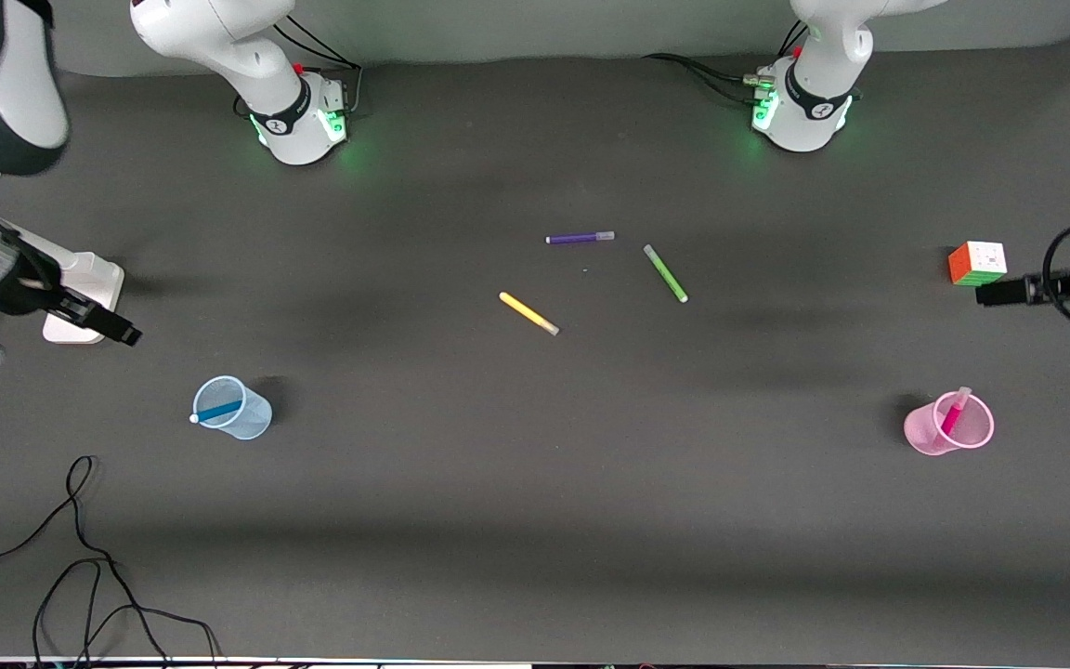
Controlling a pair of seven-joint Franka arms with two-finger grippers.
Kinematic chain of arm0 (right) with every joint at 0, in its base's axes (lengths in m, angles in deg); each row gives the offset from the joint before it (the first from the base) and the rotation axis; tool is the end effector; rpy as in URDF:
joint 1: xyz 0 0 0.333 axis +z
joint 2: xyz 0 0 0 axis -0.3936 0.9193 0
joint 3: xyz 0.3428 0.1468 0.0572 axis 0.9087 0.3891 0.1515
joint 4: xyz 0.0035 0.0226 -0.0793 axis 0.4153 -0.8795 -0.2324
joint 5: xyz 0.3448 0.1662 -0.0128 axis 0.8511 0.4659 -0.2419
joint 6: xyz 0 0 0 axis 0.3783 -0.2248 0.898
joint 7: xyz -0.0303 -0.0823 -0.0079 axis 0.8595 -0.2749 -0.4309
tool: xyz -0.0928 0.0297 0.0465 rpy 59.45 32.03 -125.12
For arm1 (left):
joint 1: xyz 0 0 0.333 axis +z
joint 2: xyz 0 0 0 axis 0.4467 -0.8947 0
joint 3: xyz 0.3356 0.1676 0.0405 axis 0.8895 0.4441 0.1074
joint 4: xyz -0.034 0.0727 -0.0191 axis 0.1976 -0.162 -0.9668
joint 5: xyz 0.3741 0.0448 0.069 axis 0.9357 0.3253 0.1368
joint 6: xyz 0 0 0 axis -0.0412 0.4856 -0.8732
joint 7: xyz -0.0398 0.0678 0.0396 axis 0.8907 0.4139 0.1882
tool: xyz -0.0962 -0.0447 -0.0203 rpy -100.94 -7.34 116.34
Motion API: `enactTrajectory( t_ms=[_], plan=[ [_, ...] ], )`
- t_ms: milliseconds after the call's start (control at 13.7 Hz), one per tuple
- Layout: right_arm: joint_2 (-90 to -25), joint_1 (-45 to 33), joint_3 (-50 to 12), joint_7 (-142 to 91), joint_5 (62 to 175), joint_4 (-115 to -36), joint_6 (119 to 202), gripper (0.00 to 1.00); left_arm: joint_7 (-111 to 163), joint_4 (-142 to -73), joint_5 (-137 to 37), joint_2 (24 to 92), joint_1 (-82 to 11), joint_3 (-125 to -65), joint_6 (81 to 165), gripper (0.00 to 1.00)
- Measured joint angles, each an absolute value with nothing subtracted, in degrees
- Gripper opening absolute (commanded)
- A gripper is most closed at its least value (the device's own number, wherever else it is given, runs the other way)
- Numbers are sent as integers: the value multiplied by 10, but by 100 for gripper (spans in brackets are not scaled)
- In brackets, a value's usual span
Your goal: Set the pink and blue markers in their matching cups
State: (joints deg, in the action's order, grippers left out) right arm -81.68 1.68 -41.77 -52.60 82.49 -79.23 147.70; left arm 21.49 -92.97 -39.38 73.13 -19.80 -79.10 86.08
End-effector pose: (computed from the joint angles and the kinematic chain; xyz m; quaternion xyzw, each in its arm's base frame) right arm 0.5513 -0.0314 0.6048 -0.9748 0.2231 -0.0028 0.0098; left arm 0.5836 0.0481 0.6018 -0.9883 -0.0509 0.1436 0.0048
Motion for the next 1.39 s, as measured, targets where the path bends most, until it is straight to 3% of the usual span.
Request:
enactTrajectory(
  t_ms=[219, 438, 1387],
  plan=[
    [-817, 18, -413, -521, 825, -723, 1370, 100, 219, -1064, -394, 833, -205, -791, 944, 99],
    [-816, 18, -403, -521, 827, -697, 1350, 100, 220, -1135, -395, 887, -207, -794, 978, 99],
    [-792, 18, -403, -433, 845, -688, 1358, 100, 220, -1140, -395, 921, -208, -800, 963, 99]
  ],
)
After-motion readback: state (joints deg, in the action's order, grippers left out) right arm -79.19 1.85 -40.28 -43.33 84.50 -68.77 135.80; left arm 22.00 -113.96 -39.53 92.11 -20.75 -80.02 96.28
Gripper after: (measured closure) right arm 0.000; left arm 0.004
